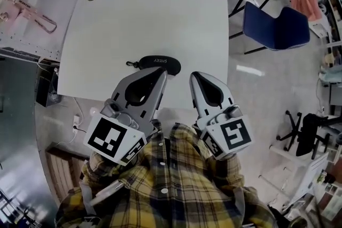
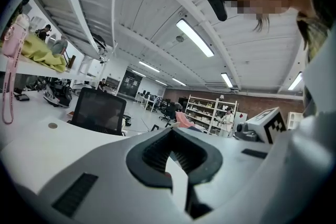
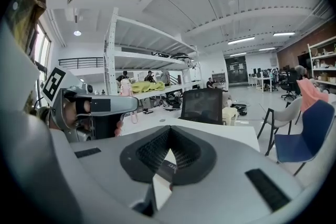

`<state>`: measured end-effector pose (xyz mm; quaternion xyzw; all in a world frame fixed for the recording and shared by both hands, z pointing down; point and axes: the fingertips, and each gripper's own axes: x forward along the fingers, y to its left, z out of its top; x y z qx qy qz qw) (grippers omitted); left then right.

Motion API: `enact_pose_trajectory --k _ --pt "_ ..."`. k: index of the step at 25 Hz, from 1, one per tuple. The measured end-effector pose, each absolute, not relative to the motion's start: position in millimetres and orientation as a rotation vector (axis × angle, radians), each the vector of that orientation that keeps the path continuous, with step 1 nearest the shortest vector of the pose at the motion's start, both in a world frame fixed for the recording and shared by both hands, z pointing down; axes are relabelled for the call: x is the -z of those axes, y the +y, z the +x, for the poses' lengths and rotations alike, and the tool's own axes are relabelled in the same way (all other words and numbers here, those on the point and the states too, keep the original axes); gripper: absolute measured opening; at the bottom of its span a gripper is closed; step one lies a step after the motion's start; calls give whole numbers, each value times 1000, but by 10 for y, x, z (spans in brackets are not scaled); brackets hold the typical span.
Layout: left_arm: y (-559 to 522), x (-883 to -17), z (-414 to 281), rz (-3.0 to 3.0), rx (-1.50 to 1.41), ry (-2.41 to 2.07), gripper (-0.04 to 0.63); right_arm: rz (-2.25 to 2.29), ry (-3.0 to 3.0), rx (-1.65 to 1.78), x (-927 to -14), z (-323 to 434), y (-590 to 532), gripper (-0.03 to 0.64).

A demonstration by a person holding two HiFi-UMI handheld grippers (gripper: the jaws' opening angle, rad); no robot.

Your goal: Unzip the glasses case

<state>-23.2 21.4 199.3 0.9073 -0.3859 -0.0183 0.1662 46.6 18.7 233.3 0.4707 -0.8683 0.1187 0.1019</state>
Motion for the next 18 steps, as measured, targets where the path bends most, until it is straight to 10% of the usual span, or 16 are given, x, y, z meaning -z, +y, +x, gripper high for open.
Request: enact_pose_trajectory --k 18 --pt "-452 -2134 -22 2598 -80 -1013 6 1420 -2539 -385 -2375 658 -474 -2"
